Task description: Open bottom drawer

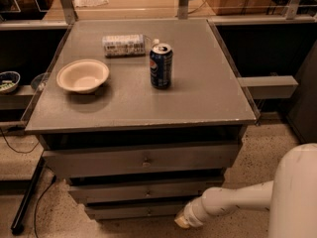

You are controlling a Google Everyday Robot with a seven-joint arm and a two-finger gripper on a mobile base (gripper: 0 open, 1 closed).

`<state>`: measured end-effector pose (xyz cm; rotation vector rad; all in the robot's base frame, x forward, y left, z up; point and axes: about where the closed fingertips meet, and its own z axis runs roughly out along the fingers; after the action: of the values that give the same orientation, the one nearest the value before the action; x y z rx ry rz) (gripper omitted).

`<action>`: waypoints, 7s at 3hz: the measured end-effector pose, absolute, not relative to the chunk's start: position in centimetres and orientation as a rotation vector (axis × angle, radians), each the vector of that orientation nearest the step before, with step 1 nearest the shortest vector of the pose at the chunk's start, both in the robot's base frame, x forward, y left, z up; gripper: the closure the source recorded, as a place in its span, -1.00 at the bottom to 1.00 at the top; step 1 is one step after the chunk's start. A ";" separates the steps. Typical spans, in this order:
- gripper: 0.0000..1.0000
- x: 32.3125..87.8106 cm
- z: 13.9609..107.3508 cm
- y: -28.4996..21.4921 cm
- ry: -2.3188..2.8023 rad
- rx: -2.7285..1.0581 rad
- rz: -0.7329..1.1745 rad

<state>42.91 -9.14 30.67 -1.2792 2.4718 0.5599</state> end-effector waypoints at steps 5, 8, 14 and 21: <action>-0.93 43.6 30.4 -9.2 2.458 -1.274 0.548; -1.00 42.1 26.2 -9.2 2.484 -1.244 0.621; -1.00 46.7 24.2 -7.4 2.353 -1.128 0.696; -1.00 48.6 22.4 -6.2 2.315 -1.094 0.708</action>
Offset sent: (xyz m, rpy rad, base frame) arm 0.0060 -0.0011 -0.0028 0.0017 -0.0158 -0.0032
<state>48.59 -6.16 22.41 -1.0938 2.3152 0.7083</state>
